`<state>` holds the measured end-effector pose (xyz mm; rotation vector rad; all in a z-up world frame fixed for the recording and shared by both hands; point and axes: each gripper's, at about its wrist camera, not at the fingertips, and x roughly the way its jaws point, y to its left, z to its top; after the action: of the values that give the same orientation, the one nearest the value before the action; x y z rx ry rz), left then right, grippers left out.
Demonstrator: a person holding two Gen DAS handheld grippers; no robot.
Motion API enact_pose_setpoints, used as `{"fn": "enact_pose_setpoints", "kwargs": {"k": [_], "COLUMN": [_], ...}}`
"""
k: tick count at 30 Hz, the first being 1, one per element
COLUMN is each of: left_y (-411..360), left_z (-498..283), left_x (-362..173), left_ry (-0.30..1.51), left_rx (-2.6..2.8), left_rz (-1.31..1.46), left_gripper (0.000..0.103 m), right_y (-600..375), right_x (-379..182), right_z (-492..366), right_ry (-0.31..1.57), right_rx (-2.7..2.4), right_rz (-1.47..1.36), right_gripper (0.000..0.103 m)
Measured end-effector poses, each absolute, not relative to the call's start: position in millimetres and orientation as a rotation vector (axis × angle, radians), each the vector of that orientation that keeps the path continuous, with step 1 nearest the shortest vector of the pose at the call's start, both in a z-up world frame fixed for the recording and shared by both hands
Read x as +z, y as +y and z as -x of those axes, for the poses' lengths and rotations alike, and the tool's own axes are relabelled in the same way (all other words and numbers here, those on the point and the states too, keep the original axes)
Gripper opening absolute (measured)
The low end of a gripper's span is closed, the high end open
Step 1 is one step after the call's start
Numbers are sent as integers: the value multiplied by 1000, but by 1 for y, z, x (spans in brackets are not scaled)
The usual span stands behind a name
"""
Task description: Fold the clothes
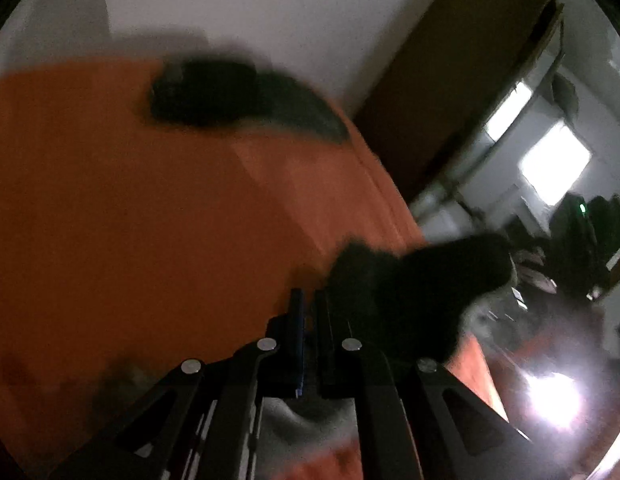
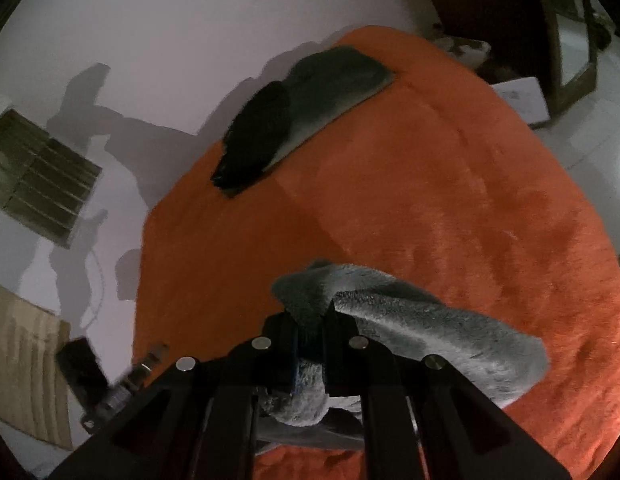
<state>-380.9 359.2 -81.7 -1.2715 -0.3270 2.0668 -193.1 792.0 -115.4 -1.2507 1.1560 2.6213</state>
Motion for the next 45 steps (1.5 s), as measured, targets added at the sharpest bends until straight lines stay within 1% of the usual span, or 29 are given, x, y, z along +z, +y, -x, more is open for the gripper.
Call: {"fn": "enact_pose_setpoints", "kwargs": {"k": [2, 3, 4, 5, 6, 7, 8, 10, 12, 14, 17, 19, 22, 24, 26, 31, 37, 42, 45], "left_y": [359, 359, 360, 360, 359, 359, 363, 376, 385, 398, 425, 442, 465, 479, 485, 473, 474, 474, 509], "left_z": [369, 363, 357, 352, 348, 344, 339, 335, 330, 329, 324, 319, 311, 306, 300, 301, 298, 296, 274], "left_x": [-94, -100, -106, -112, -118, -123, -132, -141, -149, -151, -153, -153, -160, -174, -181, -181, -198, -213, -224], "left_ry": [-452, -512, -572, -631, -703, -776, -847, -930, -968, -997, -1049, -1065, -1105, -1175, -1226, -1357, -1459, -1541, -1532], "left_rx": [1943, 1879, 1813, 1746, 1690, 1635, 1559, 1489, 1467, 1404, 1299, 1237, 1127, 1024, 994, 1037, 941, 855, 780], "left_rz": [1345, 1379, 1411, 1441, 1443, 1440, 1437, 1408, 1416, 1418, 1398, 1393, 1423, 1463, 1485, 1486, 1540, 1584, 1612], "left_gripper": [8, 14, 24, 31, 45, 57, 60, 64, 67, 69, 71, 76, 77, 77, 77, 78, 78, 78, 79], "right_y": [780, 772, 765, 757, 749, 742, 736, 723, 716, 712, 715, 721, 734, 738, 737, 734, 740, 735, 729], "right_x": [-119, -120, -121, -122, -123, -121, -118, -115, -113, -112, -112, -110, -107, -105, -104, -106, -116, -125, -121], "right_z": [183, 178, 173, 168, 163, 158, 152, 143, 133, 122, 100, 85, 67, 61, 59, 54, 44, 42, 45], "right_ry": [1211, 1230, 1237, 1243, 1249, 1234, 1200, 1145, 1131, 1143, 1219, 1233, 1300, 1335, 1348, 1368, 1360, 1444, 1412], "right_rx": [2638, 2642, 2647, 2652, 2657, 2665, 2679, 2721, 2754, 2769, 2726, 2698, 2654, 2636, 2632, 2640, 2638, 2611, 2643], "right_rz": [1205, 1189, 1184, 1179, 1173, 1164, 1148, 1130, 1114, 1098, 1088, 1058, 973, 947, 939, 930, 915, 945, 953], "right_gripper": [7, 7, 7, 7, 7, 7, 7, 7, 7, 7, 7, 7, 7, 7, 7, 7, 8, 8, 8]}}
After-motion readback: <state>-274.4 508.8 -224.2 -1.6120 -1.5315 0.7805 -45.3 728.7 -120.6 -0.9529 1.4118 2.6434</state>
